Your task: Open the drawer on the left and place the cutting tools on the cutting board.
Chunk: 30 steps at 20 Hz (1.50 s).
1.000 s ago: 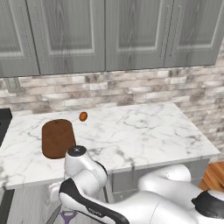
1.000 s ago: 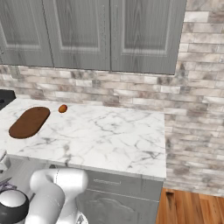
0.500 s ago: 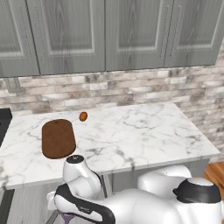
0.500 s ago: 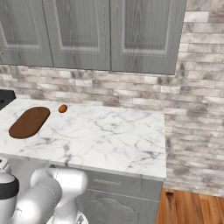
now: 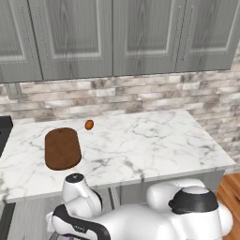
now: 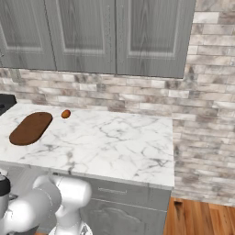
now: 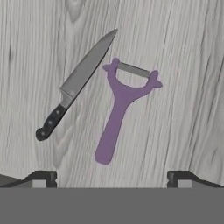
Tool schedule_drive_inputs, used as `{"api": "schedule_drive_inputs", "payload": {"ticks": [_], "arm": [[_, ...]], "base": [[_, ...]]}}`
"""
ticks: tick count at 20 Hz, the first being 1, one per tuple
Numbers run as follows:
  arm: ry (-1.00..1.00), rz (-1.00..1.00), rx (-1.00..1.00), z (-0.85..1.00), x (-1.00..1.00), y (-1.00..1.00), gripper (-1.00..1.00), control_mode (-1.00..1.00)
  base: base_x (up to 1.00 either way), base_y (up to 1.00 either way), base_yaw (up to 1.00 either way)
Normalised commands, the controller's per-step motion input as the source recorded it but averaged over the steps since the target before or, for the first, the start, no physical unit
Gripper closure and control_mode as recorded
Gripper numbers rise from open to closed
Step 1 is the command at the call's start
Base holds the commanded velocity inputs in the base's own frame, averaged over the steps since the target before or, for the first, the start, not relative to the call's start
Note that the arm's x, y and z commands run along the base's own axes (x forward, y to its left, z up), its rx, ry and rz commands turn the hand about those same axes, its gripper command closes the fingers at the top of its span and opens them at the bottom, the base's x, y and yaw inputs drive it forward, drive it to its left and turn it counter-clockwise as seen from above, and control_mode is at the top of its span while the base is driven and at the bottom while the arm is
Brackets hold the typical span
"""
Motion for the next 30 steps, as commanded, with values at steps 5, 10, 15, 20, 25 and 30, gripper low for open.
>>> {"api": "schedule_drive_inputs", "payload": {"ticks": [5,10,15,20,25,30], "arm": [[0.00,0.00,-0.04,-0.17,0.00,0.06,-1.00,-1.00],[0.01,0.00,-0.01,-0.25,0.00,0.00,-1.00,-1.00],[0.05,0.00,0.00,-0.28,-0.05,0.00,-1.00,-1.00],[0.05,0.00,0.00,-0.33,-0.01,0.00,-1.00,-1.00],[0.05,0.00,0.00,-0.33,0.00,0.00,-1.00,-1.00],[0.03,0.00,0.00,-0.20,0.00,0.01,-1.00,-1.00]], "base": [[0.00,0.00,0.00],[0.00,0.00,0.00],[0.00,0.00,0.00],[0.00,0.00,0.00],[0.00,0.00,0.00],[0.00,0.00,0.00]]}}
